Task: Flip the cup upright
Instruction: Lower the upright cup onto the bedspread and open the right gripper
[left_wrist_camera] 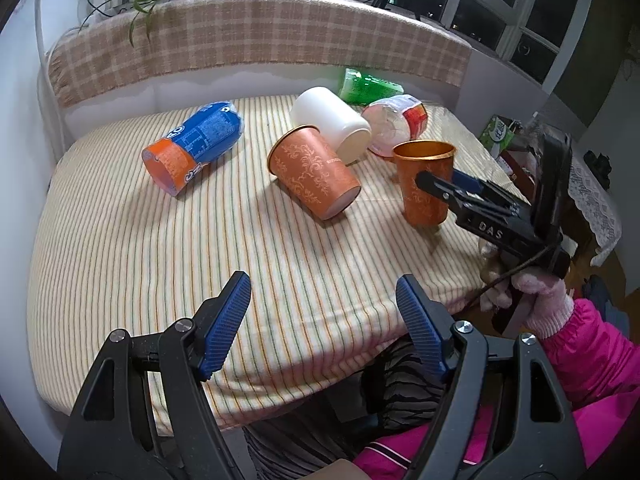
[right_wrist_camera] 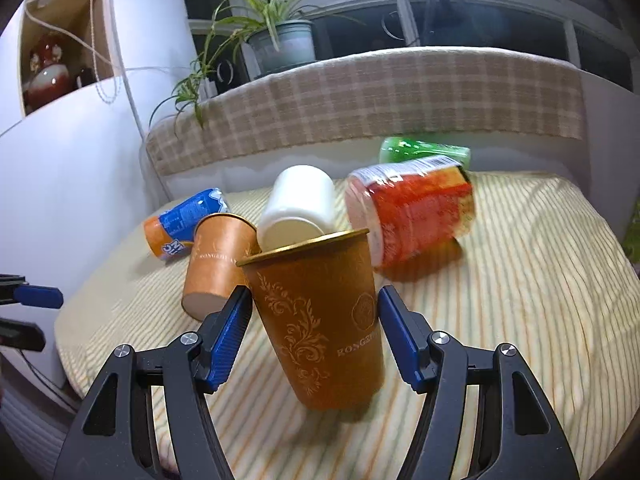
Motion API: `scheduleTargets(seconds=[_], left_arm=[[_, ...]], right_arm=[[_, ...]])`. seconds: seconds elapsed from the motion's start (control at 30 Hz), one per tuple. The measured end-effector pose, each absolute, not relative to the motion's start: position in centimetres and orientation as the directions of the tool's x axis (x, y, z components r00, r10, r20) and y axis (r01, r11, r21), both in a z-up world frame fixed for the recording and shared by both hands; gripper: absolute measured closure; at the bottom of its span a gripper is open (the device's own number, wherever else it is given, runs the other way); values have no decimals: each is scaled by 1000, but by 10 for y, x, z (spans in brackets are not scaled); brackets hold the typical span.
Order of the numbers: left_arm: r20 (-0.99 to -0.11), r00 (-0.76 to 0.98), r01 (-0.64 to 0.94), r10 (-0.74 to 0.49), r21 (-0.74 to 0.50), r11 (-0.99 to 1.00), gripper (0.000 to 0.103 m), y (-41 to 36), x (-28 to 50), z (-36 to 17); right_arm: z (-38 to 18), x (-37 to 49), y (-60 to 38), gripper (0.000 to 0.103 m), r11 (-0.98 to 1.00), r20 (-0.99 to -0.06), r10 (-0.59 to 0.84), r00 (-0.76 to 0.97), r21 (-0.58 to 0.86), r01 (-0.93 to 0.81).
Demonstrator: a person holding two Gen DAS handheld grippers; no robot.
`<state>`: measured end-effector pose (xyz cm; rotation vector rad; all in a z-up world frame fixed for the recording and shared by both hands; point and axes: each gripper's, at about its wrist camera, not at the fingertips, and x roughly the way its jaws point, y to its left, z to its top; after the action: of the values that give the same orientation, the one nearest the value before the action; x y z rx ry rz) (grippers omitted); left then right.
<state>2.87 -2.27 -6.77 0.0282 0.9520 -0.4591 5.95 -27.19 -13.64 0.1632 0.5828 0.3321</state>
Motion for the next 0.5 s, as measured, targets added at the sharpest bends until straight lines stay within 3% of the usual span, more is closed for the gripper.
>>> scheduleTargets(seconds=[0.3, 0.5], left_arm=[[-786, 495, 430, -372, -150, 890, 26, -39, 20, -69], [-740, 566, 405, -365, -136, 904, 26, -44, 10, -63]], right_arm=[[-146, 28, -280, 40, 943, -492, 324, 808, 235, -235], [-141, 20, -274, 38, 947, -538, 318, 780, 214, -239]])
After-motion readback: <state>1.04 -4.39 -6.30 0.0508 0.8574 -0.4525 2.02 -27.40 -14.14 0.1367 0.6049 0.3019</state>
